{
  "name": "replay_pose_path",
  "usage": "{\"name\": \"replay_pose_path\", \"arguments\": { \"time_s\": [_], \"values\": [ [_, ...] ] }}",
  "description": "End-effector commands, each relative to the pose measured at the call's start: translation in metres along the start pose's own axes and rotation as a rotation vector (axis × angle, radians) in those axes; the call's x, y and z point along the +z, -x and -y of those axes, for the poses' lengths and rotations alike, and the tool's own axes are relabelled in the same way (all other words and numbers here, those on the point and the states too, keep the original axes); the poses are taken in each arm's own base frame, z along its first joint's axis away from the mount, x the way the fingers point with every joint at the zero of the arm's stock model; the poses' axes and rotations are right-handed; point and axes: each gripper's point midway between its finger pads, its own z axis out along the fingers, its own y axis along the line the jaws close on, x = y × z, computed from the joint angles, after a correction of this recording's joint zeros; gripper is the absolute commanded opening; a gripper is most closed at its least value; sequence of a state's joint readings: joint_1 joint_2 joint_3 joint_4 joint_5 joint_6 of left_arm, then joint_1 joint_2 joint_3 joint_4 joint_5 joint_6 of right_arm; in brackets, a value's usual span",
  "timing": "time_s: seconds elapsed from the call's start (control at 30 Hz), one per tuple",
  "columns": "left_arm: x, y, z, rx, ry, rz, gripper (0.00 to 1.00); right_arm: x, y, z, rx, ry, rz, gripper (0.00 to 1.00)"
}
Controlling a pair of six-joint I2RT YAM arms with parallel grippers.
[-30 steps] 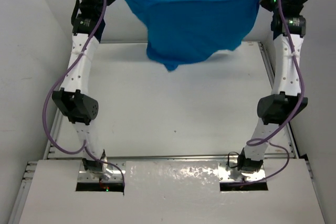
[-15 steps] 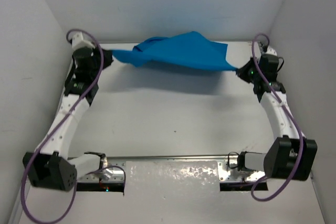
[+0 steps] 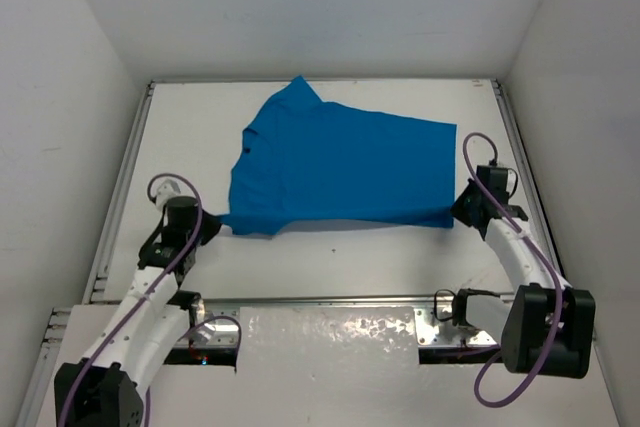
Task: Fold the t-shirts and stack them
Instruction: Flatten out the tshirt
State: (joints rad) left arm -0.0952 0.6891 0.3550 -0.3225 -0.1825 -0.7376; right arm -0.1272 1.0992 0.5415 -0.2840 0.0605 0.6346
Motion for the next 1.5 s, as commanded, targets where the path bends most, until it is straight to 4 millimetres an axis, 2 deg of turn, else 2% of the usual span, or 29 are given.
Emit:
{"name": "replay_pose_path", "arguments": {
  "time_s": [0.0,0.07,0.13,0.23,0.4,0.47,0.5,0.6,0.67,0.7,0.73,0.87,0.9,0.93,0.97,1.0,1.03,1.07,1.1,1.13,1.17,1.2,1.23,1.27,1.3,1.33,1.37,1.43,1.47],
  "values": [
    [0.002,-0.022,-0.012,-0.103,-0.001,-0.043,0.00,0.000,-0.012,0.029,0.061,-0.139,-0.002,0.00],
    [0.002,-0.034,-0.013,-0.116,-0.028,-0.065,0.00,-0.002,-0.022,0.041,0.074,-0.193,-0.015,0.00],
    [0.001,-0.041,-0.013,-0.126,-0.035,-0.082,0.04,-0.006,-0.029,0.055,0.078,-0.260,-0.027,0.01],
    [0.000,-0.048,-0.018,-0.128,-0.003,-0.101,0.05,-0.011,-0.037,0.071,0.090,-0.339,-0.030,0.01],
    [-0.010,-0.040,-0.019,-0.182,0.081,-0.058,0.05,-0.018,-0.045,0.086,0.087,-0.408,-0.035,0.03],
    [-0.017,-0.042,-0.018,-0.209,0.106,-0.070,0.05,-0.018,-0.044,0.085,0.090,-0.410,-0.032,0.10],
    [-0.019,-0.041,-0.020,-0.219,0.123,-0.068,0.12,-0.018,-0.044,0.085,0.093,-0.410,-0.037,0.28],
    [-0.026,-0.047,-0.016,-0.242,0.123,-0.114,0.26,-0.020,-0.038,0.082,0.103,-0.413,-0.031,0.40],
    [-0.031,-0.048,-0.014,-0.260,0.128,-0.138,0.34,-0.022,-0.028,0.078,0.101,-0.405,-0.007,0.41],
    [-0.034,-0.047,-0.012,-0.273,0.123,-0.143,0.44,-0.023,-0.024,0.077,0.101,-0.405,0.001,0.42],
    [-0.039,-0.043,-0.010,-0.286,0.124,-0.141,0.45,-0.025,-0.017,0.074,0.101,-0.398,0.017,0.42],
    [-0.044,-0.007,0.014,-0.264,0.038,-0.026,0.56,-0.023,0.008,0.051,0.066,-0.296,0.060,0.42],
    [-0.038,0.000,0.016,-0.229,0.049,-0.003,0.57,-0.023,0.012,0.048,0.062,-0.286,0.060,0.42],
    [-0.036,0.015,0.033,-0.176,0.001,0.032,0.57,-0.024,0.017,0.044,0.064,-0.277,0.067,0.42],
    [-0.031,0.017,0.038,-0.144,0.006,0.027,0.57,-0.024,0.021,0.041,0.058,-0.265,0.074,0.43],
    [-0.015,0.009,0.040,-0.095,0.050,-0.019,0.57,-0.025,0.024,0.040,0.051,-0.265,0.075,0.43],
    [-0.012,0.017,0.052,-0.049,0.045,-0.025,0.57,-0.028,0.031,0.037,0.052,-0.263,0.093,0.43],
    [-0.004,0.015,0.055,-0.014,0.061,-0.051,0.57,-0.026,0.040,0.032,0.046,-0.238,0.125,0.44],
    [0.014,0.003,0.058,0.034,0.084,-0.113,0.57,-0.022,0.042,0.019,0.026,-0.168,0.119,0.45],
    [0.020,0.012,0.073,0.083,0.058,-0.114,0.57,-0.019,0.048,0.008,-0.014,-0.114,0.119,0.46],
    [0.028,0.009,0.081,0.110,0.039,-0.141,0.57,-0.007,0.046,0.000,-0.039,-0.088,0.075,0.46],
    [0.045,0.014,0.092,0.150,0.032,-0.145,0.57,-0.006,0.058,-0.017,-0.059,-0.033,0.059,0.46],
    [0.054,0.017,0.096,0.166,0.030,-0.143,0.57,-0.001,0.055,-0.019,-0.080,-0.029,0.014,0.46],
    [0.070,0.011,0.092,0.189,0.062,-0.170,0.57,0.012,0.045,-0.018,-0.087,-0.044,-0.062,0.46],
    [0.081,0.017,0.093,0.185,0.065,-0.159,0.57,0.014,0.052,-0.023,-0.086,-0.040,-0.065,0.46],
    [0.090,0.021,0.097,0.183,0.060,-0.159,0.57,0.018,0.049,-0.024,-0.084,-0.035,-0.082,0.46],
    [0.105,0.008,0.090,0.184,0.076,-0.208,0.57,0.023,0.052,-0.027,-0.082,-0.022,-0.074,0.46],
    [0.122,0.007,0.089,0.172,0.085,-0.212,0.57,0.029,0.052,-0.033,-0.082,0.013,-0.072,0.46],
    [0.132,-0.005,0.080,0.178,0.110,-0.244,0.57,0.034,0.050,-0.034,-0.085,0.014,-0.087,0.47]
  ]
}}
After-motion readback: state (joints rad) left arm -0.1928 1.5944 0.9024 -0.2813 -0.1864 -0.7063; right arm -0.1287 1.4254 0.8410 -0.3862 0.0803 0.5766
